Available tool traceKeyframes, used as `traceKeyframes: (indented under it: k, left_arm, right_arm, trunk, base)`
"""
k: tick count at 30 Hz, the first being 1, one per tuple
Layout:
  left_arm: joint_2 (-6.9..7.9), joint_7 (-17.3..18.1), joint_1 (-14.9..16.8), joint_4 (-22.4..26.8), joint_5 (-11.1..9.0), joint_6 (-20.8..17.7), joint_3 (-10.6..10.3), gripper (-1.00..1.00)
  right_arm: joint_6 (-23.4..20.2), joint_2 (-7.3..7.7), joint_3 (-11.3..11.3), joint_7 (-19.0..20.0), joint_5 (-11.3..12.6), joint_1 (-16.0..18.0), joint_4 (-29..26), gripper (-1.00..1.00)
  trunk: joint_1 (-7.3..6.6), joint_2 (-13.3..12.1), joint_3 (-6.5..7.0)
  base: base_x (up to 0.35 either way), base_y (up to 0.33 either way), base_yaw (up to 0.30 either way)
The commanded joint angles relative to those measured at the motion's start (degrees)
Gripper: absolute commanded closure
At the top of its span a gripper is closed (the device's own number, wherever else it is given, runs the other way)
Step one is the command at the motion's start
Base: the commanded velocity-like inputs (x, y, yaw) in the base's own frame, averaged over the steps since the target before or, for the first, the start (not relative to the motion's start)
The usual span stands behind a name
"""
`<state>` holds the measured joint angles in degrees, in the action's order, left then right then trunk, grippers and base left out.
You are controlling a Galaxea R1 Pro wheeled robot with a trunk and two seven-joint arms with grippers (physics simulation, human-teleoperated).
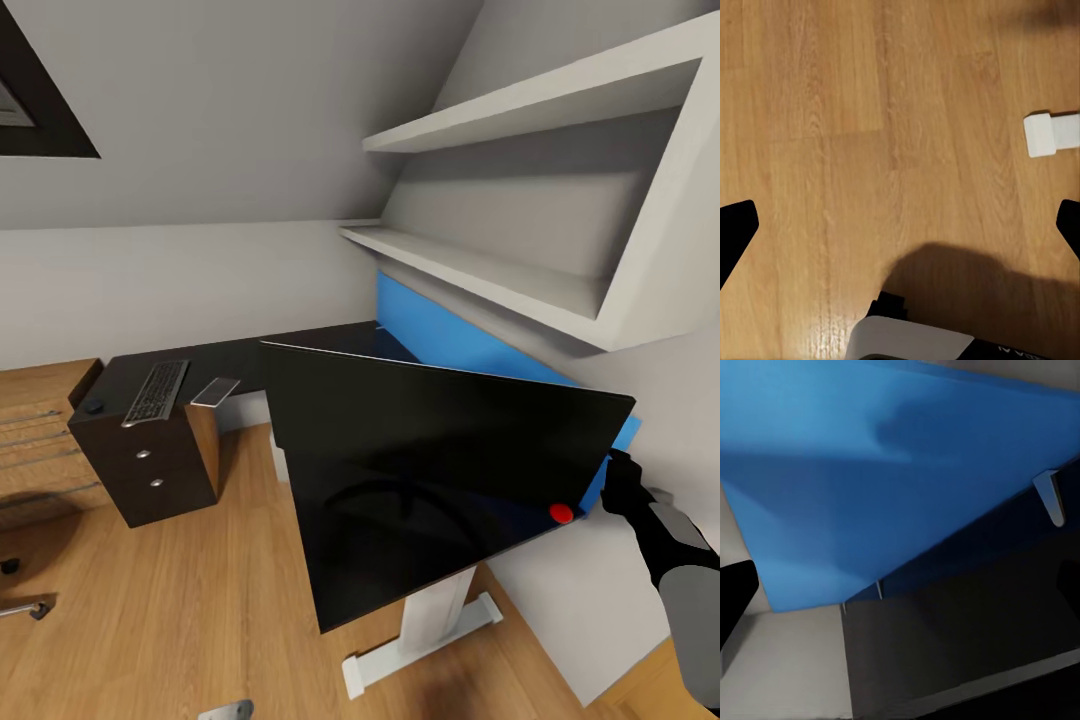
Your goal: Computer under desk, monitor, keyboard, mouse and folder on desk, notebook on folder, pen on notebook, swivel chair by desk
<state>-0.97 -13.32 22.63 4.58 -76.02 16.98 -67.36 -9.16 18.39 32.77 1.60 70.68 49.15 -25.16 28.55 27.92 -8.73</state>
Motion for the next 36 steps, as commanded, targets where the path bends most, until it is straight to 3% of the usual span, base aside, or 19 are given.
traceKeyframes:
  k: [1,36]
  left_arm:
    - [0.01,-0.39,0.04,0.08,-0.27,0.11,-0.49,-1.00]
    - [-0.02,-0.39,0.04,0.08,-0.19,0.14,-0.49,-1.00]
  right_arm:
    - [-0.34,-0.02,0.36,0.16,0.25,0.07,0.02,-1.00]
    - [-0.57,-0.11,0.10,0.15,0.08,0.07,0.11,-1.00]
  trunk:
    - [0.03,0.10,-0.11]
    - [0.03,0.10,-0.11]
  base:
    - [0.008,-0.018,0.000]
    - [0.001,-0.001,0.000]
